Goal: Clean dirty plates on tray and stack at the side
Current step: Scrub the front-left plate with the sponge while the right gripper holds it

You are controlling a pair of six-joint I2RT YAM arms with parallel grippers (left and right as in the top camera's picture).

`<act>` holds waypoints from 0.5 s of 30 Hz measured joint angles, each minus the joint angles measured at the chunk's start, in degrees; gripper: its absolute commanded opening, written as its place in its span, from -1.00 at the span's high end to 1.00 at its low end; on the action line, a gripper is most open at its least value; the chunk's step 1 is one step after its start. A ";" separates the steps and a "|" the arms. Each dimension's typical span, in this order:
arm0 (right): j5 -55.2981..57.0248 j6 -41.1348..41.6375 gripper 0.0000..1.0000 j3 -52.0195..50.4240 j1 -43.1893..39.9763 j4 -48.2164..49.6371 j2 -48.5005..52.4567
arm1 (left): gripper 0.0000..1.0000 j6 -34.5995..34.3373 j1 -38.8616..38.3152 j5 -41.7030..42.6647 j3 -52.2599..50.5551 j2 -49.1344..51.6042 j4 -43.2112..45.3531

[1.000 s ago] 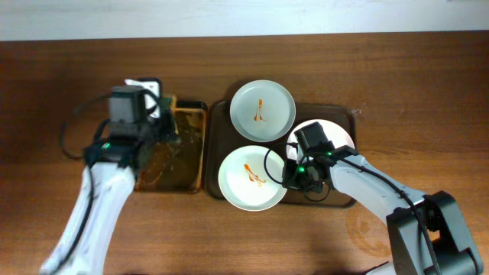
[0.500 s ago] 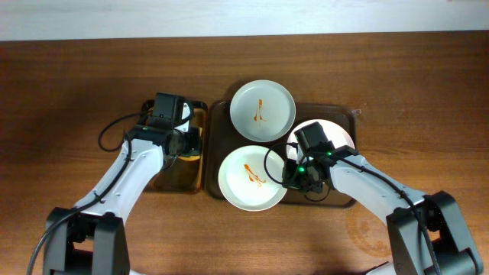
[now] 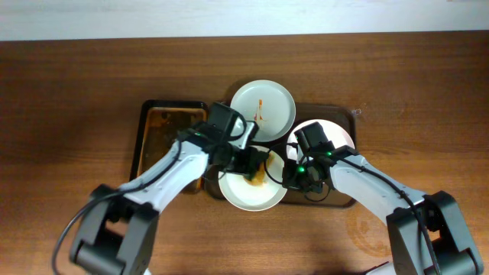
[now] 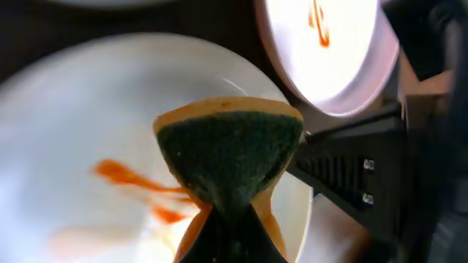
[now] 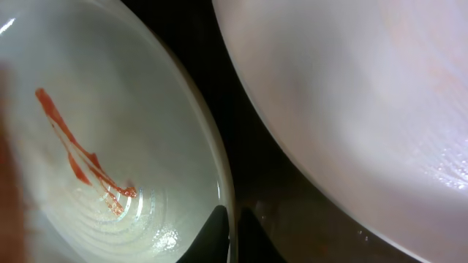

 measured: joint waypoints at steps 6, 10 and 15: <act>0.00 0.02 0.83 0.00 0.00 -0.02 0.00 | 1.00 -0.83 -0.24 9.46 0.00 5.42 3.52; 0.02 0.02 0.83 0.00 0.00 -0.02 0.00 | 1.00 -1.75 -0.24 10.95 0.00 7.96 3.63; -0.02 0.00 0.83 0.00 0.00 -0.09 0.00 | 1.00 -2.14 -0.22 3.52 0.57 8.72 3.19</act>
